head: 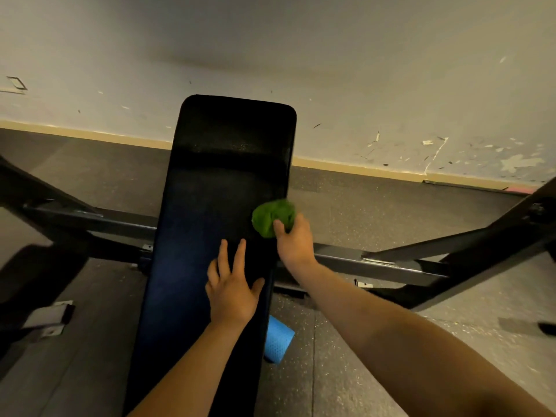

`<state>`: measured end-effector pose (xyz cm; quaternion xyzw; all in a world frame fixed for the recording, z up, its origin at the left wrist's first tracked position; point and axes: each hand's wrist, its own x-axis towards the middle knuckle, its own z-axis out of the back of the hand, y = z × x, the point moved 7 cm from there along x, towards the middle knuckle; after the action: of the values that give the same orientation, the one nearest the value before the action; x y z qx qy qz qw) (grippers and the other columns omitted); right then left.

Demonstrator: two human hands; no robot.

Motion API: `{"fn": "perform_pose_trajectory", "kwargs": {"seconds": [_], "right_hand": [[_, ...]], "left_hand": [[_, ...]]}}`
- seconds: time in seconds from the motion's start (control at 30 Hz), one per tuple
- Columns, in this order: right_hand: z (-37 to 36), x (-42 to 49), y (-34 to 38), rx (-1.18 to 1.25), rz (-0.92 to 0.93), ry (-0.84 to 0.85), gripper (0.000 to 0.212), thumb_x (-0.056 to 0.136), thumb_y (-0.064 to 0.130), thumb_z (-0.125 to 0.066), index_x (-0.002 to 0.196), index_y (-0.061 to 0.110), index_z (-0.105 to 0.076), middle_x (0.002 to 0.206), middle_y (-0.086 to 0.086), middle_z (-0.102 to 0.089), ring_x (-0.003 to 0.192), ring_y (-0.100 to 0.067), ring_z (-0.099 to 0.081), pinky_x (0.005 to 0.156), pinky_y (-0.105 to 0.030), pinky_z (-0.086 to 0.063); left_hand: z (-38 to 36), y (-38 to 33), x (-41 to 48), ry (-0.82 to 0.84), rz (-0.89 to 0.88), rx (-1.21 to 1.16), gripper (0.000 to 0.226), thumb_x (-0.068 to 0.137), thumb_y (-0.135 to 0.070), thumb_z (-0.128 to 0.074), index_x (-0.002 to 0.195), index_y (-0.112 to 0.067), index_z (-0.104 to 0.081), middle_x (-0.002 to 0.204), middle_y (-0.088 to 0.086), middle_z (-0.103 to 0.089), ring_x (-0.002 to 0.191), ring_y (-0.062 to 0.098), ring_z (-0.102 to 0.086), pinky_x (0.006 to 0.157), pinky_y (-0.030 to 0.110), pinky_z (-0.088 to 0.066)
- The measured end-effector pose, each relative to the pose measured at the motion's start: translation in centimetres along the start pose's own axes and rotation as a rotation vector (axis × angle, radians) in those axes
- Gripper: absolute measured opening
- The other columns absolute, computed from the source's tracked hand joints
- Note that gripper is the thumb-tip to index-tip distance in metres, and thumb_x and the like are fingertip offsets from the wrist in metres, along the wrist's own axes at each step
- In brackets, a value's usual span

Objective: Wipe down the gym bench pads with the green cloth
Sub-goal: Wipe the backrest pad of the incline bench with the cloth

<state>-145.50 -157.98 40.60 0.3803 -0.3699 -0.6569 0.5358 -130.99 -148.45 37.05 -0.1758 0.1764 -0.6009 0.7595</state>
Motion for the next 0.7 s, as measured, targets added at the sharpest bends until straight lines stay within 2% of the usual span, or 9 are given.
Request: {"fn": "perform_pose_trajectory", "kwargs": {"seconds": [0.1, 0.2, 0.33, 0.47, 0.57, 0.63, 0.7], "right_hand": [[-1.0, 1.8, 1.6, 0.086, 0.04, -0.063, 0.053, 0.1, 0.029, -0.054, 0.147, 0.011, -0.038, 0.135, -0.011, -0.052, 0.123, -0.026, -0.053, 0.103, -0.036, -0.043], [-2.1, 1.0, 0.3, 0.07, 0.098, -0.132, 0.041, 0.101, 0.03, -0.051, 0.135, 0.008, -0.044, 0.126, -0.011, -0.05, 0.115, -0.027, -0.054, 0.098, -0.04, -0.047], [-2.6, -2.2, -3.8, 0.12, 0.157, -0.125, 0.036, 0.1, 0.034, -0.053, 0.129, 0.014, -0.052, 0.119, -0.005, -0.051, 0.112, -0.021, -0.052, 0.096, -0.035, -0.045], [-3.5, -6.6, -7.6, 0.081, 0.188, -0.068, 0.03, 0.098, 0.037, -0.056, 0.118, 0.015, -0.061, 0.11, -0.003, -0.049, 0.105, -0.018, -0.052, 0.095, -0.034, -0.046], [-3.6, -7.6, -8.7, 0.057, 0.178, -0.018, 0.031, 0.097, 0.034, -0.059, 0.117, 0.011, -0.061, 0.117, -0.002, -0.04, 0.108, -0.017, -0.047, 0.097, -0.026, -0.041], [-2.9, -6.5, -8.0, 0.004, 0.229, -0.014, 0.038, 0.096, 0.036, -0.06, 0.125, 0.011, -0.057, 0.123, -0.003, -0.034, 0.116, -0.021, -0.042, 0.1, -0.023, -0.036], [-1.7, -4.4, -6.2, -0.016, 0.306, -0.04, 0.056, 0.097, 0.038, -0.058, 0.144, 0.012, -0.043, 0.128, -0.007, -0.033, 0.122, -0.025, -0.04, 0.106, -0.03, -0.036]], "left_hand": [[-1.1, 0.9, -0.4, -0.026, -0.006, 0.035, 0.085, 0.097, -0.051, -0.053, 0.157, -0.042, 0.006, 0.166, -0.004, 0.02, 0.15, 0.026, 0.001, 0.116, 0.052, -0.022], [-2.0, 0.9, -0.4, -0.104, -0.037, 0.027, 0.081, 0.099, -0.049, -0.051, 0.158, -0.04, 0.003, 0.166, -0.004, 0.019, 0.151, 0.022, 0.005, 0.118, 0.05, -0.017], [-3.5, 0.9, -1.2, -0.159, 0.001, -0.015, 0.073, 0.103, -0.041, -0.046, 0.158, -0.039, 0.002, 0.167, -0.002, 0.017, 0.153, 0.02, 0.011, 0.121, 0.05, -0.008], [-4.8, 0.6, -2.5, -0.219, 0.092, -0.03, 0.064, 0.106, -0.043, -0.035, 0.157, -0.043, 0.002, 0.167, -0.004, 0.017, 0.153, 0.022, 0.012, 0.121, 0.049, -0.002], [-5.2, 0.7, -3.5, -0.239, 0.148, -0.027, 0.061, 0.105, -0.045, -0.034, 0.156, -0.046, -0.001, 0.167, -0.006, 0.013, 0.151, 0.024, 0.005, 0.12, 0.05, -0.004], [-5.1, 1.0, -4.0, -0.274, 0.127, -0.002, 0.059, 0.104, -0.048, -0.035, 0.156, -0.047, -0.007, 0.167, -0.005, 0.007, 0.15, 0.027, -0.001, 0.119, 0.051, -0.009], [-5.1, 1.5, -4.0, -0.279, 0.095, -0.004, 0.058, 0.104, -0.051, -0.035, 0.155, -0.049, -0.01, 0.167, -0.007, 0.004, 0.149, 0.028, -0.003, 0.118, 0.053, -0.01]]}}
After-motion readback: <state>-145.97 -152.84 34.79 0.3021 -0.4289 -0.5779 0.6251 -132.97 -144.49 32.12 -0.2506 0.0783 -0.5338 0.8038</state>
